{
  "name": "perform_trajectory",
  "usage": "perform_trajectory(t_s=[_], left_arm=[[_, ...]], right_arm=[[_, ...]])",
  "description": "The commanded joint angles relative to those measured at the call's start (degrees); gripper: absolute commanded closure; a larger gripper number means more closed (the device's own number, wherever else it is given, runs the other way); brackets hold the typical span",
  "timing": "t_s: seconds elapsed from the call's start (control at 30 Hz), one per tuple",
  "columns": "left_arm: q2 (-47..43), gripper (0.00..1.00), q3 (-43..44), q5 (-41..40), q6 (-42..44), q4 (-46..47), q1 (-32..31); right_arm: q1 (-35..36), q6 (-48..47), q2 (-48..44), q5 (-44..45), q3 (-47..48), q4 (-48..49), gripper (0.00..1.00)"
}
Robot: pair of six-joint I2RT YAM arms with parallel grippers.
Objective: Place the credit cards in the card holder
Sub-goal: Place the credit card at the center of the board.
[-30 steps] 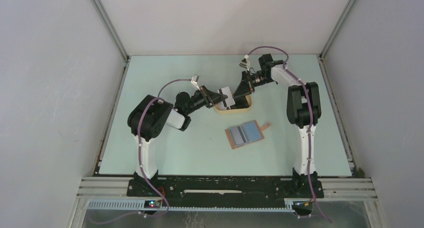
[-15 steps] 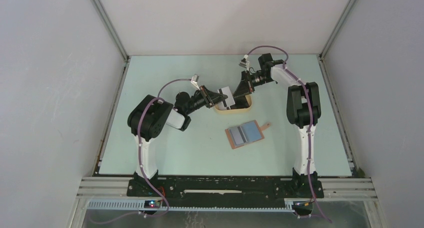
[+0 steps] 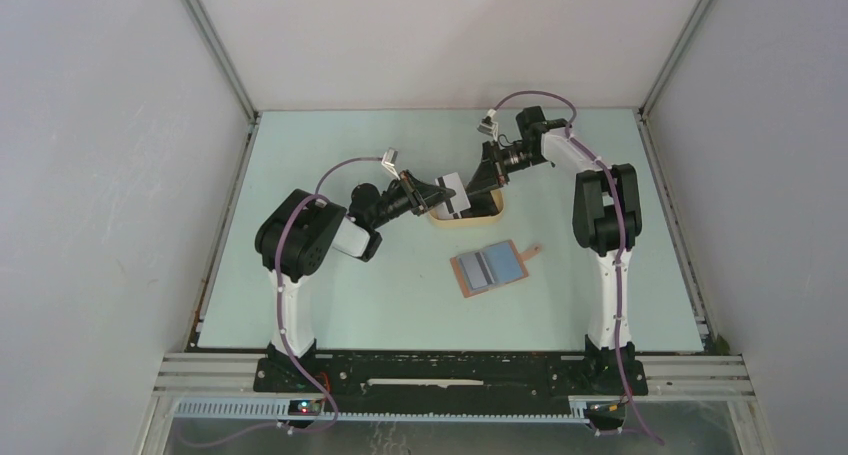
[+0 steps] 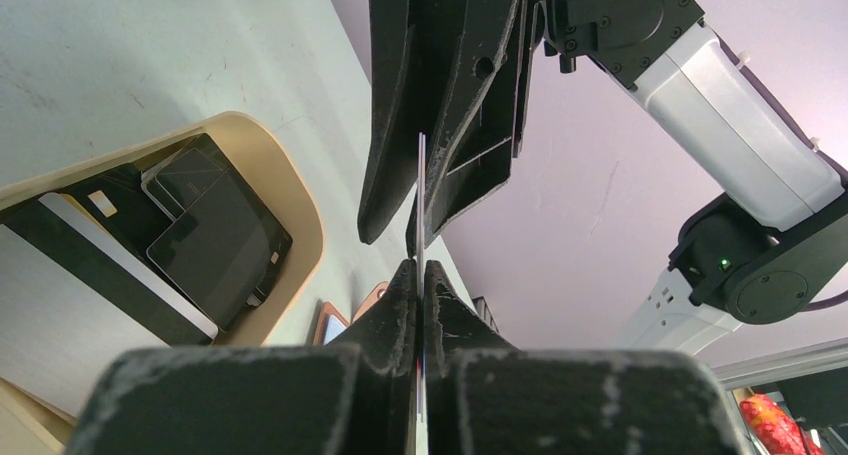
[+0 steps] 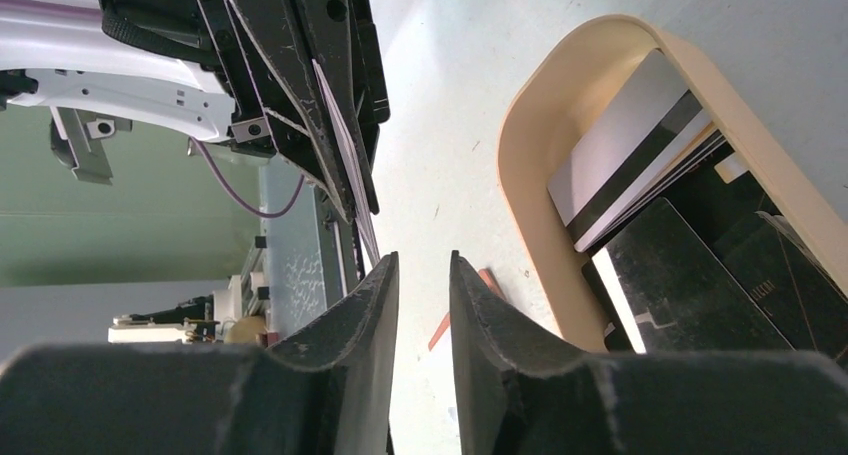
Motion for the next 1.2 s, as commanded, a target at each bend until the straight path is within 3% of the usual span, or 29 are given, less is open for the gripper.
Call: perform_trajectory(t_s=[0.0, 0.27, 0.43, 0.6, 0.9, 1.17], left_arm=[[-0.4, 1.0, 0.7, 0.2, -0.3, 3.3, 0.4], [-0.3, 1.0, 0.9, 0.8, -0.6, 4.3, 0.4], [0.2, 1.0, 1.3, 1.5, -1.4, 5.7, 0.4], [0.4, 1.0, 1.6, 2.1, -2.1, 6.9, 0.4], [0.3, 0.99, 1.8, 2.2, -2.3, 7.3, 0.4], [0.1, 0.99, 1.7, 2.2, -2.3, 7.5, 0.8]], right_arm=[[-1.5, -2.8, -3.1, 0.4, 1.9, -1.3, 0.64], [-1.4, -7.5, -3.5, -4.9, 1.5, -4.3, 0.5], [0.8, -10.8, -2.3, -6.3, 3.4, -8.2, 0.48], [1.9, -12.8, -1.8, -7.6, 4.1, -10.1, 0.51], [2.8, -17.4, -0.5, -8.7, 6.5, -15.4, 0.72], [2.9, -19.3, -0.4, -8.4, 6.8, -17.0, 0.67]])
